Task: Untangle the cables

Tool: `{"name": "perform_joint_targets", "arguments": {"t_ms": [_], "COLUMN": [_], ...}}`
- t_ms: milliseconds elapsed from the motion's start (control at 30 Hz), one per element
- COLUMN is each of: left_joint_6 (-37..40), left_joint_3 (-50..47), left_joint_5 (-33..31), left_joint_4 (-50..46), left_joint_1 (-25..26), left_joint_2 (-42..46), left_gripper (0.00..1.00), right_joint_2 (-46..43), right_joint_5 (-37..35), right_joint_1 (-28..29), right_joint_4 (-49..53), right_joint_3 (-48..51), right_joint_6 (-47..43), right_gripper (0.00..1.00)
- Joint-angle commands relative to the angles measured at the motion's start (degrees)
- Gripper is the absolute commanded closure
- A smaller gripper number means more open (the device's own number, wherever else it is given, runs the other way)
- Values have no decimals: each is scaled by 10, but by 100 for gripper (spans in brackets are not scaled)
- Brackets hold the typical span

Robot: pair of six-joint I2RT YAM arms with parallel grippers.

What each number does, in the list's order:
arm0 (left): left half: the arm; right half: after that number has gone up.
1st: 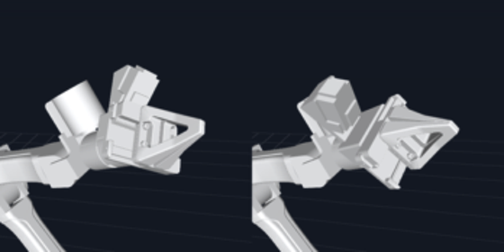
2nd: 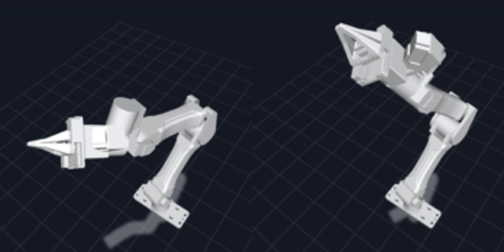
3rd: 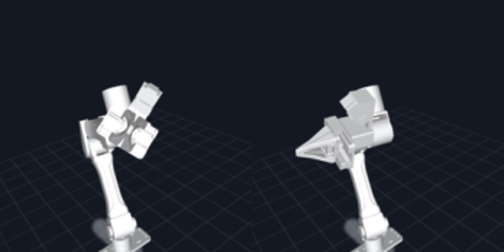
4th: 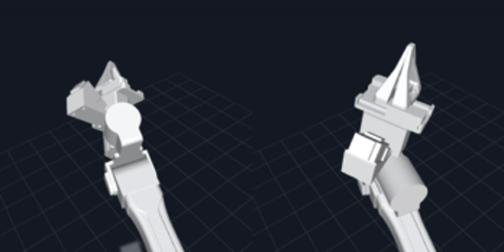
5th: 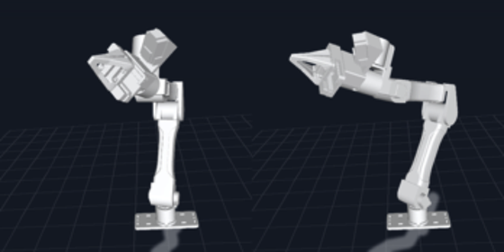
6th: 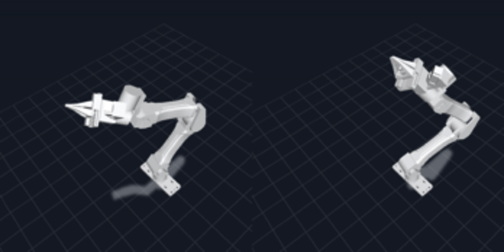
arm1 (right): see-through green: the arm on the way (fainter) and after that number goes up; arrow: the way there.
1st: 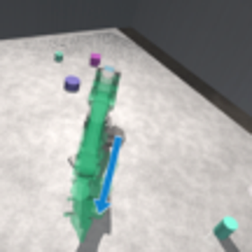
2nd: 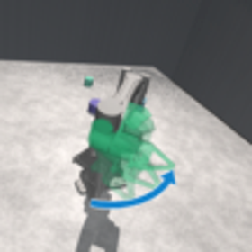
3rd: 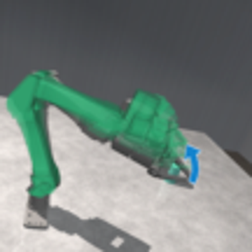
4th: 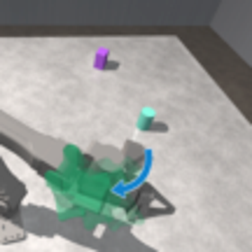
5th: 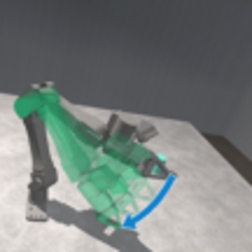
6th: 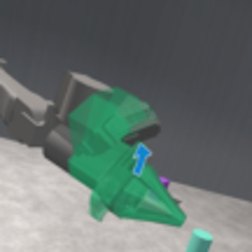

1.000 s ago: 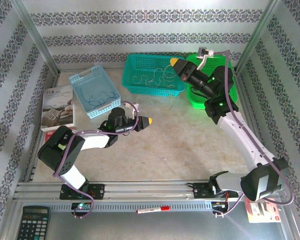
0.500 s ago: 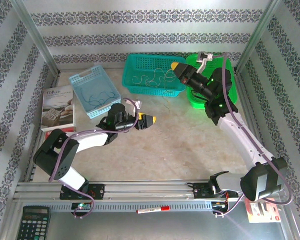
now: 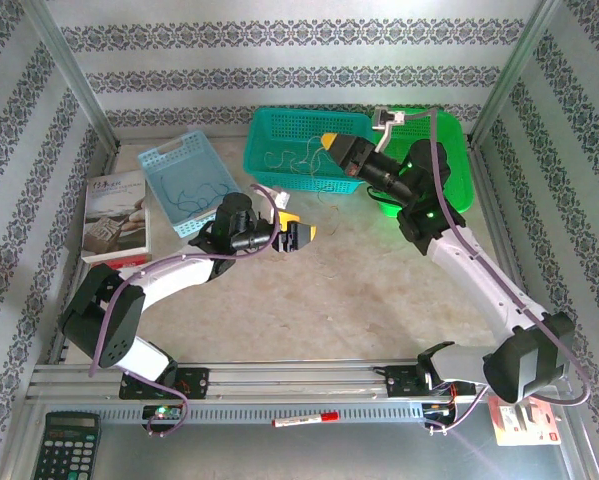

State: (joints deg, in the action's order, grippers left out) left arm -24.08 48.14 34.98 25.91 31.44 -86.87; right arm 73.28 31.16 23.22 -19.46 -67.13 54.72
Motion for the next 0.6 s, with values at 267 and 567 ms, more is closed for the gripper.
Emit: {"name": "perform_joint_targets", "arguments": {"t_ms": [267,567], "left_joint_6": [28,16], "left_joint_3": [23,29], "left_joint_5": [36,19], "left_joint_4": [3,31], "left_joint_1": [27,35], "left_joint_2": [-26,-39], "left_gripper": [22,34], "right_joint_2": [-1,-2], "right_joint_5": [-12,-25], "right_joint_1": [46,78], "right_joint_4": [-13,-12], "right_joint_3": [-47,-53], "right_joint_6": [-15,-23], "right_gripper": [100,100]}}
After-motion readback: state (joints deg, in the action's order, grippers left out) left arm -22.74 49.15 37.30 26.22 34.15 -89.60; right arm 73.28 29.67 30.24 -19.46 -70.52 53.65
